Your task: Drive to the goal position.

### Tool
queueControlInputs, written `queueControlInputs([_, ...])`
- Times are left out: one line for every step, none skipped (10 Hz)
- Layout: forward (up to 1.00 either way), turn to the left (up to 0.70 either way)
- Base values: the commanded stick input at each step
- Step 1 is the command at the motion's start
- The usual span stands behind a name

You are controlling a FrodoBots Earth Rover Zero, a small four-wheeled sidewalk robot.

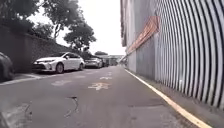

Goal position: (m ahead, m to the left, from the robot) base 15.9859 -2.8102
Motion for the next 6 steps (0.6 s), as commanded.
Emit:
queueControlInputs([0.45,0.00])
queueControlInputs([0.45,0.00])
queueControlInputs([0.45,0.00])
queueControlInputs([0.45,0.00])
queueControlInputs([0.45,0.00])
queueControlInputs([0.45,0.00])
